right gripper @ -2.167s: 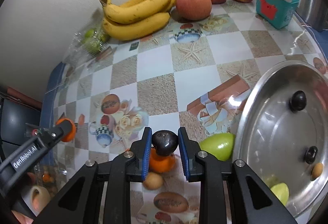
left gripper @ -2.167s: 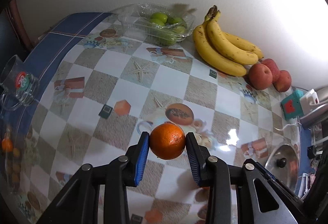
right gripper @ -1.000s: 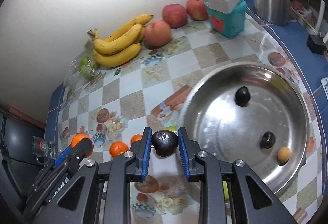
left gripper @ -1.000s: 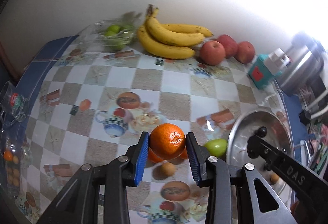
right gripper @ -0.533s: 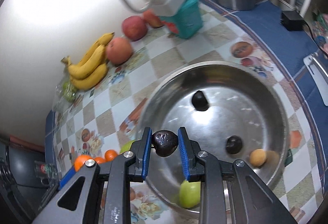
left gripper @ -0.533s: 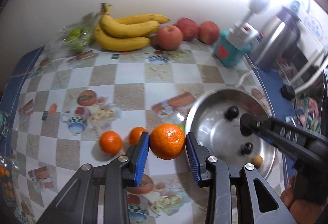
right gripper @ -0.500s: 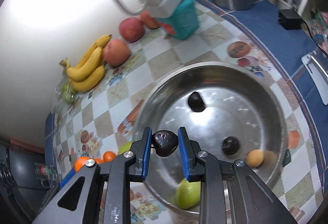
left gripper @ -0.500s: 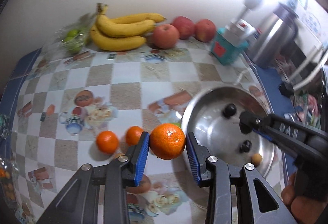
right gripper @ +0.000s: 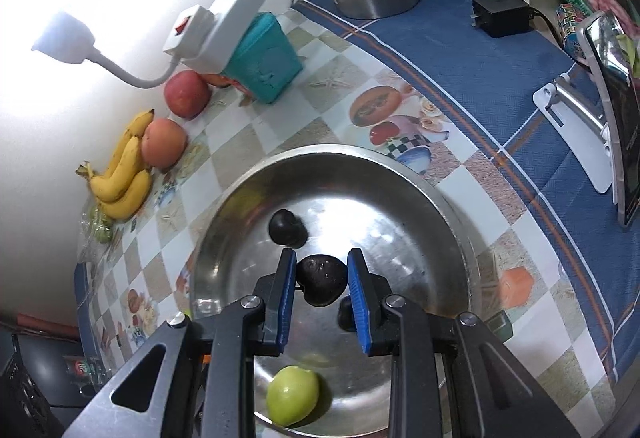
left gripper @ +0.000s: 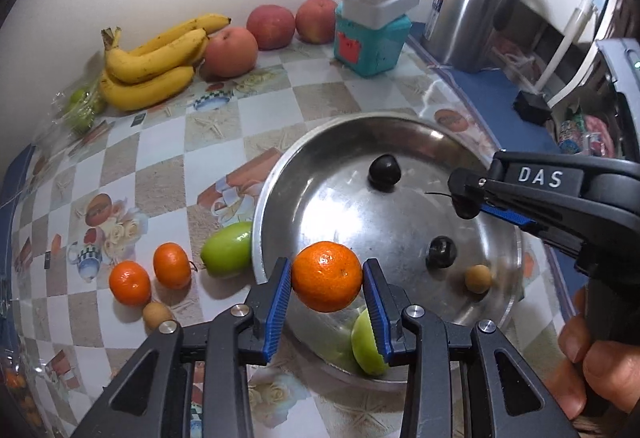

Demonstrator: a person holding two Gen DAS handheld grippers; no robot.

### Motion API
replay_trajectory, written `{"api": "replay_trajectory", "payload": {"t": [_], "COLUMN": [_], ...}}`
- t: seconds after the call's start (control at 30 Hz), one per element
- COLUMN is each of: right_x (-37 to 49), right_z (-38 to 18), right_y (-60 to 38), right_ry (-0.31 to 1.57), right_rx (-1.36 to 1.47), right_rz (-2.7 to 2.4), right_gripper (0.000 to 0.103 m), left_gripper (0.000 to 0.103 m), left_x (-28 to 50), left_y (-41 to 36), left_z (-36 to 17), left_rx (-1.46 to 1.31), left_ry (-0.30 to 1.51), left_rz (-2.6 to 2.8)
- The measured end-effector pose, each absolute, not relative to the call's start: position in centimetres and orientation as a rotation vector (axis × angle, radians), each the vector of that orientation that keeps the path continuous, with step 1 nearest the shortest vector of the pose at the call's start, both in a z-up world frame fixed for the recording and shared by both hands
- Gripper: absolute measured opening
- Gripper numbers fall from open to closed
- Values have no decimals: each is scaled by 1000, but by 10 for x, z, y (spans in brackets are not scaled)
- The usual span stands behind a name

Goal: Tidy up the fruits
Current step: 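Carry the orange and plum over the steel bowl and open both grippers, then move both open grippers back from the bowl toward the remaining fruit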

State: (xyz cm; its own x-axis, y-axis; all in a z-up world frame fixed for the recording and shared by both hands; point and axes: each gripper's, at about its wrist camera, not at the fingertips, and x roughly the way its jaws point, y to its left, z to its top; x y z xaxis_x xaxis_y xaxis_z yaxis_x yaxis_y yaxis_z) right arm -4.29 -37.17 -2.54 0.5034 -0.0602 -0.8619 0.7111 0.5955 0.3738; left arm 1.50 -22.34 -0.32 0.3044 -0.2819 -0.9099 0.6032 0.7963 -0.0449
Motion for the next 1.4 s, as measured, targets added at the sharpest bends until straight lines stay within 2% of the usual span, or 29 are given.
{"api": "replay_trajectory", "payload": {"t": [0.73, 0.8, 0.83, 0.87, 0.9, 1.0, 1.07, 1.1, 1.2, 1.23, 1.27, 1.33, 1.4], "right_x": [-17, -18, -18, -18, -18, -19, -19, -19, -19, -19, -20, -21, -24], "right_z": [-64, -63, -62, -62, -61, -57, -53, -50, -43, -40, -38, -36, -34], "right_y": [-369, -369, -369, -369, -369, -369, -368, -367, -363, -362, -360, -358, -358], "right_ry": [1007, 1008, 1006, 1005, 1005, 1006, 1006, 1004, 1005, 1007, 1014, 1036, 1043], "right_rx": [712, 709, 706, 702, 699, 693, 681, 671, 642, 625, 613, 589, 586], "right_rz": [-551, -555, -559, -561, -562, -564, -570, -570, -569, -574, -583, -604, -606], "right_gripper": [28, 33, 41, 45, 46, 47, 61, 62, 62, 65, 74, 81, 81], "left_gripper": [41, 41, 46, 57, 61, 62, 63, 65, 70, 72, 76, 81, 85], "left_x": [34, 34, 34, 34, 33, 32, 31, 30, 32, 33, 35, 39, 43], "left_y": [-232, -232, -232, -233, -233, -233, -233, -233, -230, -229, -227, -221, -215], "left_z": [-40, -39, -38, -37, -35, -27, -22, -19, -13, -12, -10, -8, -7], "left_rx": [334, 334, 332, 331, 326, 314, 313, 311, 299, 294, 286, 273, 264], "left_ry": [1124, 1124, 1122, 1121, 1120, 1112, 1103, 1100, 1100, 1102, 1105, 1122, 1129], "left_rz": [-562, -561, -563, -563, -569, -584, -588, -588, -578, -572, -561, -525, -488]}}
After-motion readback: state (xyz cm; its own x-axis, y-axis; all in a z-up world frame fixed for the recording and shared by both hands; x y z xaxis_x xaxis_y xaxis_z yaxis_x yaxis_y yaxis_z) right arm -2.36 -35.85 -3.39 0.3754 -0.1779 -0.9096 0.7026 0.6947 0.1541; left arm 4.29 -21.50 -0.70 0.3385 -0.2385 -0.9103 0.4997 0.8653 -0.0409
